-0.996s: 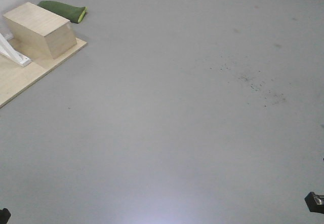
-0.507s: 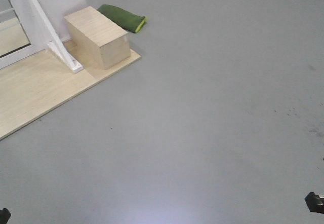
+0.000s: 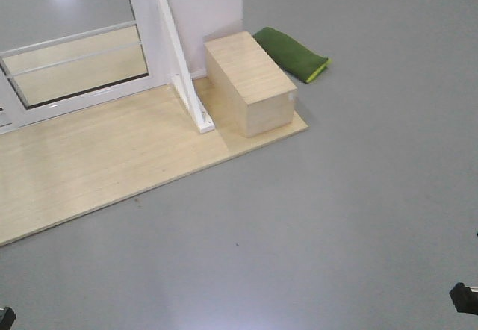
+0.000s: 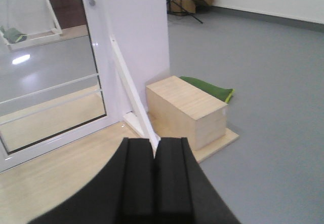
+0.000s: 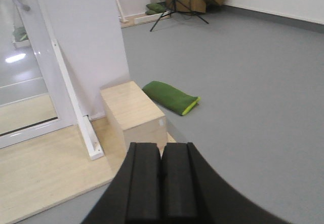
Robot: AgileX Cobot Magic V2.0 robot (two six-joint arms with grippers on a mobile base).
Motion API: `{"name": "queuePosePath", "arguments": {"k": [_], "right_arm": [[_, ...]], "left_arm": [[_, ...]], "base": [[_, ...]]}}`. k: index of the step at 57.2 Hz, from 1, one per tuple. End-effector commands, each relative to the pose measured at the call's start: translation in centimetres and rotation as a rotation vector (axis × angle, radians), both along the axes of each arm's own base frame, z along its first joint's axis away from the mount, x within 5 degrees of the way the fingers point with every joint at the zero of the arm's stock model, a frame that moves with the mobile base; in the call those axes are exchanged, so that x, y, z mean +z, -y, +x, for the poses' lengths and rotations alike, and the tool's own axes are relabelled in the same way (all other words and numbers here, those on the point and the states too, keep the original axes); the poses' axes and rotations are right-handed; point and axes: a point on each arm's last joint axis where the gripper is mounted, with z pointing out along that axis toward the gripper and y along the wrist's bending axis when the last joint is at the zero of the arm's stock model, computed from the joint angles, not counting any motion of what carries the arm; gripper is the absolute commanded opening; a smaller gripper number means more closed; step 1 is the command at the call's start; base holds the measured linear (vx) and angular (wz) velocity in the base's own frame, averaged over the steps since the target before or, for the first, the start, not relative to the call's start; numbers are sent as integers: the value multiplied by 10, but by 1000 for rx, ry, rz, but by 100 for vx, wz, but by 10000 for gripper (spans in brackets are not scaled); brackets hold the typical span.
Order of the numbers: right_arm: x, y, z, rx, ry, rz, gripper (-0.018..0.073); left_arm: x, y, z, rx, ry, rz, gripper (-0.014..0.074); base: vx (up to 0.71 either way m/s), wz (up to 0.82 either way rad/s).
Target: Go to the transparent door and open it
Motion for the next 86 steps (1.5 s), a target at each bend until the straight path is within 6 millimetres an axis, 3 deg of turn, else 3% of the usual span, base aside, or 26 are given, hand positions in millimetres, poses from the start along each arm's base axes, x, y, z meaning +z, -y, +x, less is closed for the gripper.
{"name": "queuePosePath", "arguments": {"k": [1, 54, 86], "right_arm": [[7, 1, 0, -17, 92, -9, -4], [7, 1, 0, -17, 92, -9, -4], [7, 1, 0, -17, 92, -9, -4]], "left_arm": [[14, -1, -1, 7, 110, -24, 3], [14, -1, -1, 7, 110, -24, 3], [14, -1, -1, 7, 110, -24, 3]], "base": [[56, 53], [54, 45], [44, 12]]}}
